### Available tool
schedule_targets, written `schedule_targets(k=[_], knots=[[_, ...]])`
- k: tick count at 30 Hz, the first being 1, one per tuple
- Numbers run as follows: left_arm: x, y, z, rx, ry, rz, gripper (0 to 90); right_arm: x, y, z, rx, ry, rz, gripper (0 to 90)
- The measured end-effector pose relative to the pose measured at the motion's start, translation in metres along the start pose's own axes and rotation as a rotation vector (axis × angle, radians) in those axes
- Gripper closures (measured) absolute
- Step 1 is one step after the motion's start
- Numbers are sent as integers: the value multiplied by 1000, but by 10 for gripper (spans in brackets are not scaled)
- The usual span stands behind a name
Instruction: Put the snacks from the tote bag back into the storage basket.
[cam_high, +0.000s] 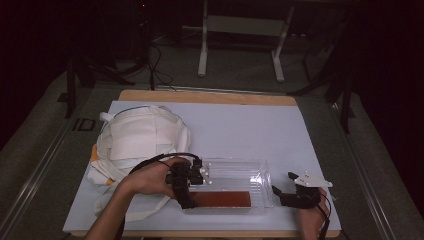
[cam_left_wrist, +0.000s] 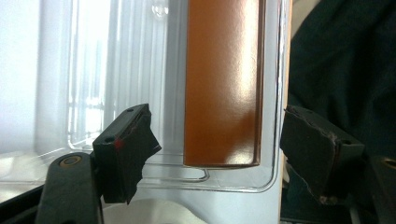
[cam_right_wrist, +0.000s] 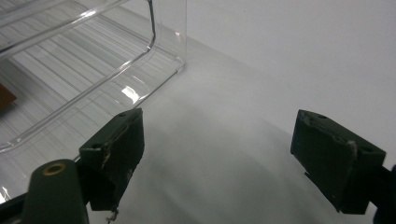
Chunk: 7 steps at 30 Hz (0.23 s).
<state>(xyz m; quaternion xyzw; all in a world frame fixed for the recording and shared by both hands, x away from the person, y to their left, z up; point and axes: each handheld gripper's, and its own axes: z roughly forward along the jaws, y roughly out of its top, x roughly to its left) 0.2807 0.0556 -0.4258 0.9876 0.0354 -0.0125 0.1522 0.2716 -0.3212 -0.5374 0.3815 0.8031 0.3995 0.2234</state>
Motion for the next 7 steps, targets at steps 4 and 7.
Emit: schedule_targets(k=[4,7], knots=[[0,-3,-4,-35,25,-9,256,0,0,0,-1,0,1,173],[0,-6,-7,-73,42,-25,256,0,0,0,-2,0,1,174]])
